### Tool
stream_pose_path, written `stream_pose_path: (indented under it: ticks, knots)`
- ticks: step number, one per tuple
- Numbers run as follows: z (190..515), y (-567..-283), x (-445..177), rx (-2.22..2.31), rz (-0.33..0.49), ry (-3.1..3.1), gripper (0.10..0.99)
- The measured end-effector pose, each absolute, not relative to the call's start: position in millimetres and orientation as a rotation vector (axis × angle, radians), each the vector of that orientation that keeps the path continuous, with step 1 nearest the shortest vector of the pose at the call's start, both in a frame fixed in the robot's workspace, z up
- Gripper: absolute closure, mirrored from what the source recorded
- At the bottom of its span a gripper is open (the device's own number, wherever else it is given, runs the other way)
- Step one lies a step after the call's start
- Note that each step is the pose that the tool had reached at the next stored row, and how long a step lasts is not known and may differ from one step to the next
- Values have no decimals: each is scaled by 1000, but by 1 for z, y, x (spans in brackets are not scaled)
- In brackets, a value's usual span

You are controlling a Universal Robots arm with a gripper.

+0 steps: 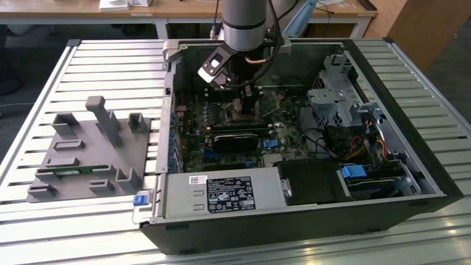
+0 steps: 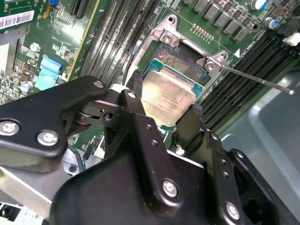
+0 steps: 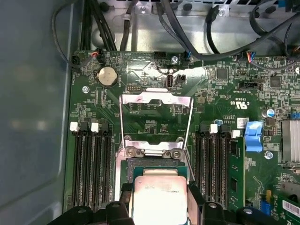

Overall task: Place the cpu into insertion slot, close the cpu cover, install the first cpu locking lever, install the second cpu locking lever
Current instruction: 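Place the cpu into insertion slot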

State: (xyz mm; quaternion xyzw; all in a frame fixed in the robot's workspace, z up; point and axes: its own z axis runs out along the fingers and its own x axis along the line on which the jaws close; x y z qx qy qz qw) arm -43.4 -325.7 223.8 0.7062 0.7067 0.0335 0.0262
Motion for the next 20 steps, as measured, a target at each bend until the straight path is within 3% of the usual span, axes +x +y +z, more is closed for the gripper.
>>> stream_pose_path:
  ticks: [20]
  knots:
    - [208,-324,-44,2185,102,2180,545]
